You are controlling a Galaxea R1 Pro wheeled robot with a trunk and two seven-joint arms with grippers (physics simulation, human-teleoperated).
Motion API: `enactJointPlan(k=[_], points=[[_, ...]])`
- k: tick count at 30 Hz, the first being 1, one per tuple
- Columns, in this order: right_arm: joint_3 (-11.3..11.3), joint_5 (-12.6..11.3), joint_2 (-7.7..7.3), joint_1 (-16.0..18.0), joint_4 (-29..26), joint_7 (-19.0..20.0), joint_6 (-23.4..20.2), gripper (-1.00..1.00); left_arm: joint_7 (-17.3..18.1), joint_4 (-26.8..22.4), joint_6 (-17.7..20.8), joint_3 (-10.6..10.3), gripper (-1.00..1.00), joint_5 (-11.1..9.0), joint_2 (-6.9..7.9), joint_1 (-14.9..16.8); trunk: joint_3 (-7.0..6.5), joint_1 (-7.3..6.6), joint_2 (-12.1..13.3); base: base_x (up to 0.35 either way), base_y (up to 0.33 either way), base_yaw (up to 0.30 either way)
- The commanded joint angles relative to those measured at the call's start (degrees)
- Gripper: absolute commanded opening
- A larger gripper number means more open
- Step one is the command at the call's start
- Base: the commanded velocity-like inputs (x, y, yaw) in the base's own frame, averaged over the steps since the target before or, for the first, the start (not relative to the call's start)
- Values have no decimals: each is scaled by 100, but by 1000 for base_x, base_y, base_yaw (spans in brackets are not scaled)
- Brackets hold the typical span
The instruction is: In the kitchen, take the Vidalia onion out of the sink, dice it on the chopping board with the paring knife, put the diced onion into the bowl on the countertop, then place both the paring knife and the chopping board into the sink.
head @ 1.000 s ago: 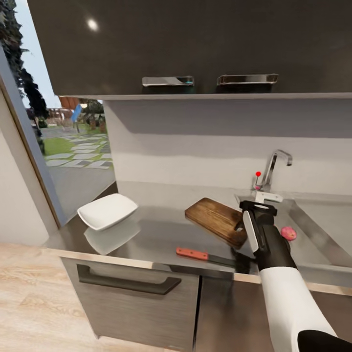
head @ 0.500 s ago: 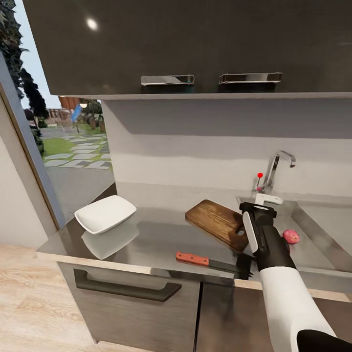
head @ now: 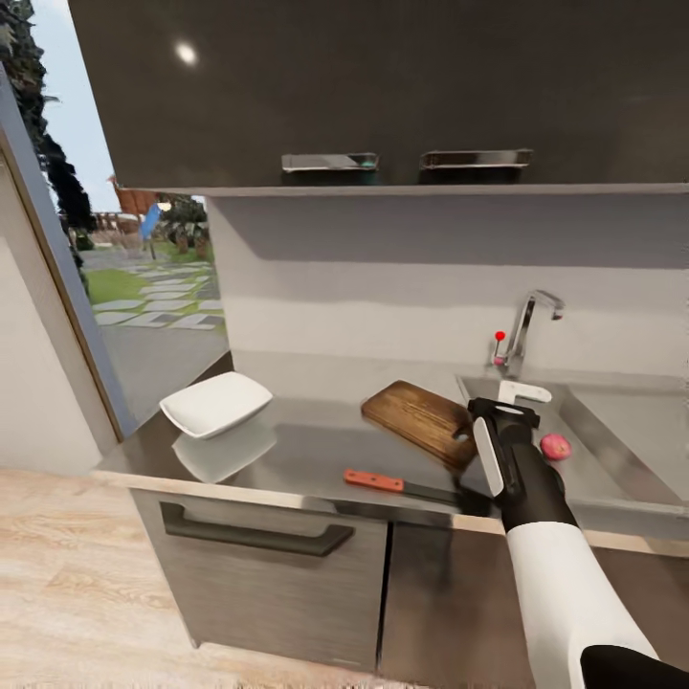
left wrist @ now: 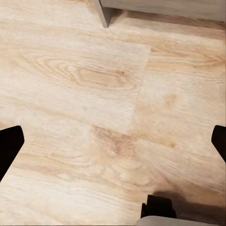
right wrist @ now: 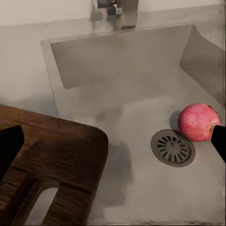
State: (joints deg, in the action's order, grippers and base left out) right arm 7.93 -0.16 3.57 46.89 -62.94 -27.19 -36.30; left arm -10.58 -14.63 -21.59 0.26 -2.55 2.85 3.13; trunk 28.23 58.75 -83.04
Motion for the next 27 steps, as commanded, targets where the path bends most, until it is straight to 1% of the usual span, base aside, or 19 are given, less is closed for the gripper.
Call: enactJointPlan(k=[1, 5, 9, 27], points=[[7, -1, 4, 4, 0, -14, -24, 100, 4, 4, -21, 0, 100, -26, 0, 3, 6, -3, -4, -237, 0, 0], [7, -1, -3, 5, 7, -14, -19, 100, 4, 4, -21, 1, 100, -26, 3, 3, 6, -3, -4, -234, 0, 0], [7, -1, -1, 6, 9, -14, -18, 100, 4, 4, -21, 2, 100, -26, 0, 3, 6, -3, -4, -106, 0, 0], [-2, -1, 20, 4, 10, -14, -18, 100, 4, 8, -21, 9, 100, -26, 5, 3, 6, -3, -4, -9, 0, 0]])
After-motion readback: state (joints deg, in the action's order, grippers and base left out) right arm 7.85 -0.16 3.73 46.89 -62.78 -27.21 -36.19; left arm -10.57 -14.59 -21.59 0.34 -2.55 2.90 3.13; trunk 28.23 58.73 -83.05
